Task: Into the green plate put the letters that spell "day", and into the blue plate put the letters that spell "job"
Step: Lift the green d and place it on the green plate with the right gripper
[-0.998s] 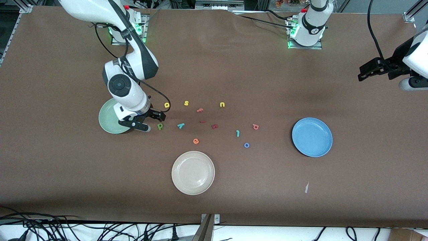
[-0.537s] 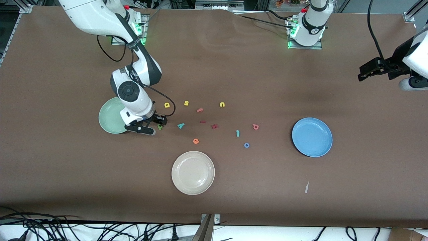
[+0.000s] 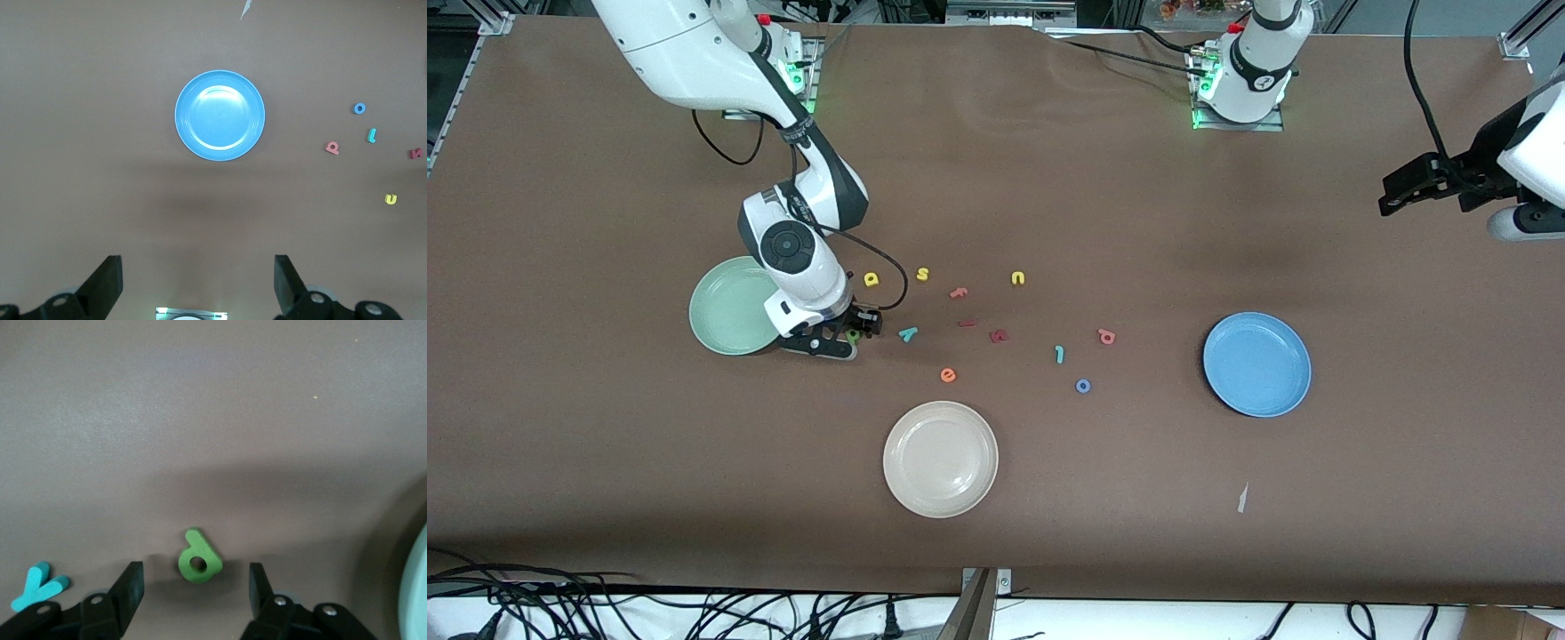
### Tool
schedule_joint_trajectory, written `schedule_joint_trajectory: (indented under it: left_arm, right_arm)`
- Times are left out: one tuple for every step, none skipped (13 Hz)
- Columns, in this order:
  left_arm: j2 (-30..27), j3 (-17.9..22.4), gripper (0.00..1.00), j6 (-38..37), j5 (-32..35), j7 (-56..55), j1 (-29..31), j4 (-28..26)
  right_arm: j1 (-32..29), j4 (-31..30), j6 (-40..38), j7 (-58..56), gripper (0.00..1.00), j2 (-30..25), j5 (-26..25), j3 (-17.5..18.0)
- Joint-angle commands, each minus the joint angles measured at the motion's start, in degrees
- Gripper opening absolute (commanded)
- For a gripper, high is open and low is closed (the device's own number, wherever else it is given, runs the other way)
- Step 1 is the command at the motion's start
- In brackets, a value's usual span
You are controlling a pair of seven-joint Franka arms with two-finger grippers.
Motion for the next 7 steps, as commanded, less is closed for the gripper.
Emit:
schedule_joint_trajectory:
  left_arm:
    - [0.5,-0.1,1.00,-0.8,1.3,-0.1,-0.3,1.6]
    - [0.5,0.0,1.00,-0.8,1.3,-0.2,-0.3,1.6]
    - [0.5,-0.1,1.00,-0.9,1.3,-0.3,-0.3,1.6]
    - [0.5,-0.1,1.00,-0.9,1.2,-0.4,-0.3,1.5]
    - [0.5,-0.2,1.00,-0.8,1.1,0.0,-0.4,1.5]
    - [0.5,-0.7,1.00,-0.8,1.1,0.2,-0.4,1.6]
    - [0.5,-1.9,1.00,-0.8,1.2,0.2,-0.4,1.6]
  right_arm:
    - [0.0,-0.2,0.8,-0.5,0.65,0.8,-1.0,0.0]
    - [-0.1,-0.2,0.7,-1.5,0.60,0.7,-1.0,-0.1]
    - [-0.2,-0.2,0.6,-1.9,0.51,0.7,-1.0,-0.1]
    - [-0.2,-0.2,0.7,-1.9,0.43,0.8,-1.0,-0.2]
    - [-0.2,-0.2,0.6,-2.0,0.37,0.8,-1.0,-0.2]
    - [-0.2,-0.2,0.6,-2.0,0.32,0.8,-1.0,-0.2]
    - [-0.2,-0.2,0.5,-2.1,0.27,0.8,-1.0,-0.2]
